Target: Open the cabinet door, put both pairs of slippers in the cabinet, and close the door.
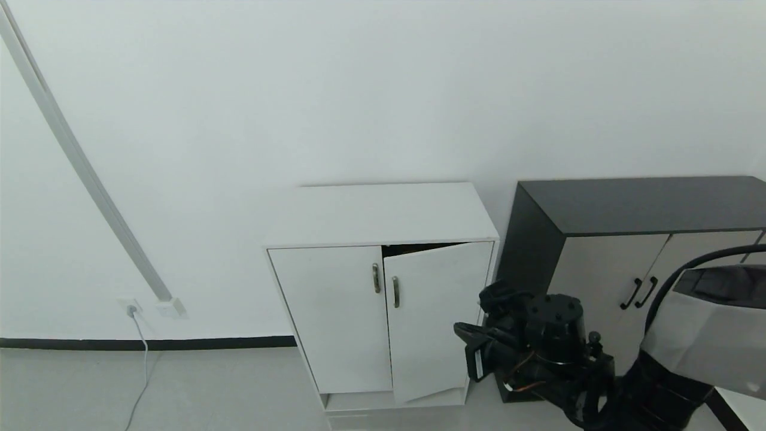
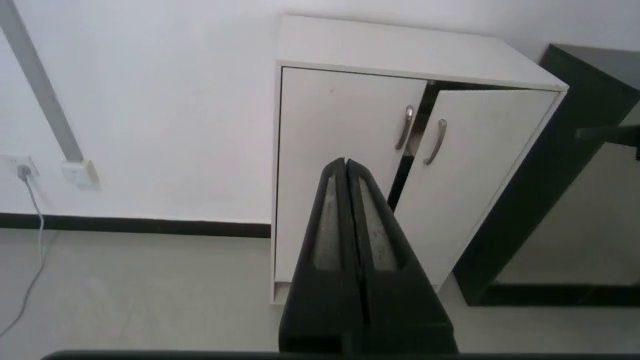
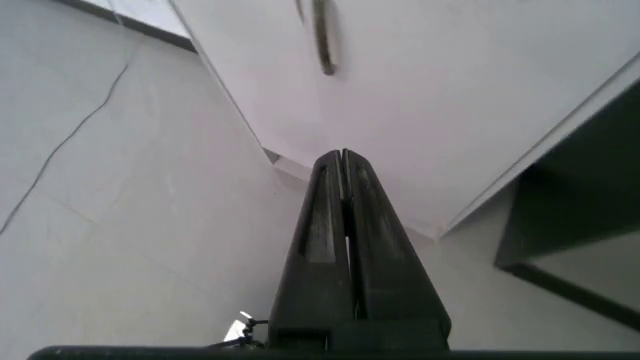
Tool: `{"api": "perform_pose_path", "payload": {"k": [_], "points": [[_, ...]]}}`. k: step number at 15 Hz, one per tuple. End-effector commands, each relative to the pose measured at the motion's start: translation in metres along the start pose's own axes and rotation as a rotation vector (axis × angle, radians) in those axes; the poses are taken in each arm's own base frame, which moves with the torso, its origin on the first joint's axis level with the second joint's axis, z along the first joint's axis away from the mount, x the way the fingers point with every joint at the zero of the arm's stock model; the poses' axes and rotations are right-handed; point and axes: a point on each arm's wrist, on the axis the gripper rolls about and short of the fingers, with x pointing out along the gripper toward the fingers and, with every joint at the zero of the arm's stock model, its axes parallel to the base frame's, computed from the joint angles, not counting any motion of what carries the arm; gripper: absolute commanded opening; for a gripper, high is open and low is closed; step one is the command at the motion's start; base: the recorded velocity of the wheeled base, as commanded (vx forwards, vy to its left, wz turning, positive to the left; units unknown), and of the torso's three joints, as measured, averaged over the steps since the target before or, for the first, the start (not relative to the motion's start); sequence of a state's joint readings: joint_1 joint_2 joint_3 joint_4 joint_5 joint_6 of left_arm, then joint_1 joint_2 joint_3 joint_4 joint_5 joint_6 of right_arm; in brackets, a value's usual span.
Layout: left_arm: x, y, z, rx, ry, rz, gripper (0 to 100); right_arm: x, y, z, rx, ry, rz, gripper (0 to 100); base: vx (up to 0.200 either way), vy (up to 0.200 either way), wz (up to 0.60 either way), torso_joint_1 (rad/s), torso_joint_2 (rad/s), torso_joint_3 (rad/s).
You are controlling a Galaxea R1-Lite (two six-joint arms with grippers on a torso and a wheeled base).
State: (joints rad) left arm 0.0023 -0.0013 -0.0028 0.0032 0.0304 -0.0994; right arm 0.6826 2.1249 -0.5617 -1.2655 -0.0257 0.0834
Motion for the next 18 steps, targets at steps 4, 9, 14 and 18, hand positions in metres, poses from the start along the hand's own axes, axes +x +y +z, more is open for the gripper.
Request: {"api": "perform_pose_path", "payload": {"k": [4, 9, 14, 18], "points": [[0.000, 0.000, 0.000, 0.000, 0.001, 0.000, 0, -0.036, 0.011, -0.029, -0.020, 0.037, 0.047, 0, 0.200, 0.000, 0.00, -0.002, 0.00, 0.005], [0.000, 0.000, 0.000, 0.000, 0.001, 0.001, 0, -0.039, 0.018, -0.037, -0.030, 0.063, 0.070, 0, 0.200, 0.000, 0.00, 0.009, 0.00, 0.004], [0.000, 0.000, 0.000, -0.002, 0.001, 0.003, 0, -0.015, 0.019, -0.047, -0.025, 0.071, 0.067, 0, 0.080, 0.000, 0.00, 0.002, 0.00, 0.000], [0.000, 0.000, 0.000, -0.003, 0.001, 0.003, 0, 0.023, 0.007, -0.043, -0.007, 0.060, 0.019, 0, 0.000, 0.000, 0.00, 0.000, 0.00, 0.000]]}}
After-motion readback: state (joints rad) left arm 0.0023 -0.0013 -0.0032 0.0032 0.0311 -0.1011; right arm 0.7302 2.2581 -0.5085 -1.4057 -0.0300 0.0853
